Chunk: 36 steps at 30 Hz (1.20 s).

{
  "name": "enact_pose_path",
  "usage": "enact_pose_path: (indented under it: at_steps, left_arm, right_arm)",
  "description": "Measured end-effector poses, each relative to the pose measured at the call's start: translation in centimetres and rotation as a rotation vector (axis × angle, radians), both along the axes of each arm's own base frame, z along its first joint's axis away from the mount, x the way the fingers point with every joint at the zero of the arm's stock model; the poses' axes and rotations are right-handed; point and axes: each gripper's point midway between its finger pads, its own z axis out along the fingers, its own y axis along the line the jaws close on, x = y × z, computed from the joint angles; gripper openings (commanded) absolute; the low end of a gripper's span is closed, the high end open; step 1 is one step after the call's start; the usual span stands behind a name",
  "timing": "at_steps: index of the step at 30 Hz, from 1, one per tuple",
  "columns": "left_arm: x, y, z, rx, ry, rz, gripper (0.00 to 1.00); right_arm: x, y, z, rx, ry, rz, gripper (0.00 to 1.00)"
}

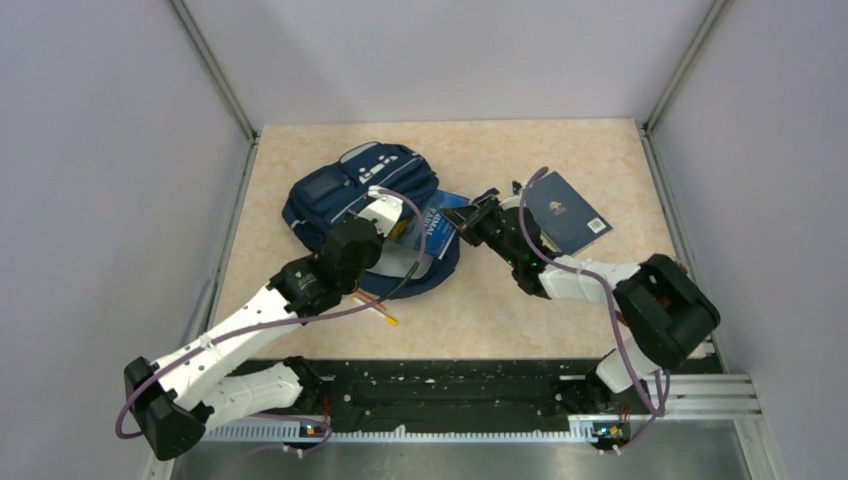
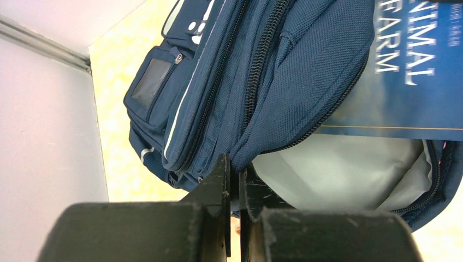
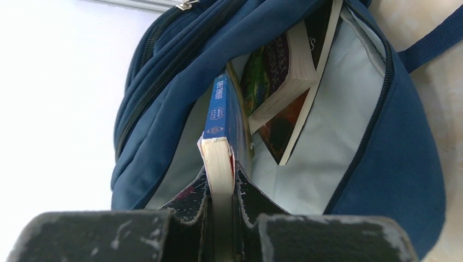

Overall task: Pack the student bag
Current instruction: Place the book in the student bag.

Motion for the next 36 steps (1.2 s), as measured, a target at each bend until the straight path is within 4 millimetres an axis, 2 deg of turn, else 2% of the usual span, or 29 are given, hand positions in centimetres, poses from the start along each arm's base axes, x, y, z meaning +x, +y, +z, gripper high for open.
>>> enact_pose_path:
  at_steps: [10, 20, 24, 27, 28, 32, 34, 36]
  left_arm:
    - [0.4, -0.6, -0.1, -0.068, 0.023, -0.033, 0.00]
    - [0.7, -0.9, -0.6, -0.144, 0.050, -0.044, 0.00]
    - [0.9, -1.1, -0.5, -0.180, 0.055, -0.045, 0.00]
    - [0.9, -1.2, -0.6, -0.193, 0.059, -0.046, 0.00]
    - [1.0, -1.1, -0.6, -0.197, 0.061, -0.045, 0.00]
    - [1.1, -0.9, -0.8, -0.219, 0.066, -0.037, 0.00]
    - [1.1, -0.8, -0.7, -0.229, 0.062, -0.034, 0.00]
    - [1.1, -0.6, -0.7, -0.233, 0.060, -0.034, 0.00]
  right_arm:
    - [3.3, 3.6, -3.7, -0.009, 0.058, -0.090, 0.00]
    - [6.6, 9.0, -3.7, -0.177, -0.035, -0.170, 0.01]
    - [8.2, 11.1, -4.9, -0.245, -0.077, -0.177, 0.13]
    - [8.7, 11.6, -5.8, -0.277, -0.096, -0.173, 0.26]
    - [8.7, 11.6, -5.9, -0.291, -0.106, -0.171, 0.31]
    - [8.8, 11.4, -5.7, -0.331, -0.163, -0.165, 0.61]
    - [8.1, 10.6, -6.3, -0.369, -0.188, -0.151, 0.73]
    - [7.0, 9.3, -7.2, -0.422, -0.198, -0.137, 0.76]
